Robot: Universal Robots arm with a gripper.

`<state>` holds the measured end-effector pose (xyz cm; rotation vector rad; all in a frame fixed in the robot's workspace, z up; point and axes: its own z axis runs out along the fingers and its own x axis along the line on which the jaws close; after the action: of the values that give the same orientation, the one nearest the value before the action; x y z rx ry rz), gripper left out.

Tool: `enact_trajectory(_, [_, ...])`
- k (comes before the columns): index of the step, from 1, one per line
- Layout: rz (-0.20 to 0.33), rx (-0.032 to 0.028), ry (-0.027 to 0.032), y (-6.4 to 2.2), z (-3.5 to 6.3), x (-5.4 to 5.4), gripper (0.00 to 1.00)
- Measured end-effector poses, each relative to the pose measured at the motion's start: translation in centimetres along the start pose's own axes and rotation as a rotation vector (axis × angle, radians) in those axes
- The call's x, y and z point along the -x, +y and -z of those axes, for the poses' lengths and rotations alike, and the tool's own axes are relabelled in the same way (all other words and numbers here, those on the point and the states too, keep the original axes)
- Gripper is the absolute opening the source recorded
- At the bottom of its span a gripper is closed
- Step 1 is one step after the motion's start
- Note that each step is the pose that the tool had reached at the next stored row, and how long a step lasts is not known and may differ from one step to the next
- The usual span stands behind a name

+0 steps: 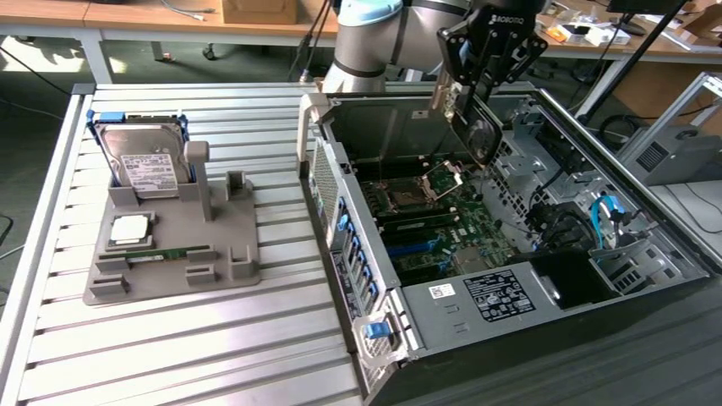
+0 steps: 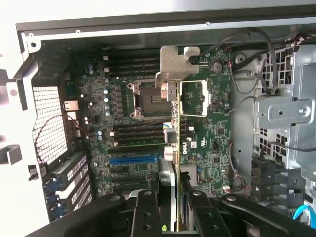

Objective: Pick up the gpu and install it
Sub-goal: 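Pick up the gpu and move the gpu toward the slot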

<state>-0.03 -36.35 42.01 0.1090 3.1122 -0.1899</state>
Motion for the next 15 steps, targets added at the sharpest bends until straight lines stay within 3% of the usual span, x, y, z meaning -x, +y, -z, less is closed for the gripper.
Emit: enact_trajectory(15, [0.000, 0.0000, 0.0000, 0.08, -0.18, 0.86, 0.27])
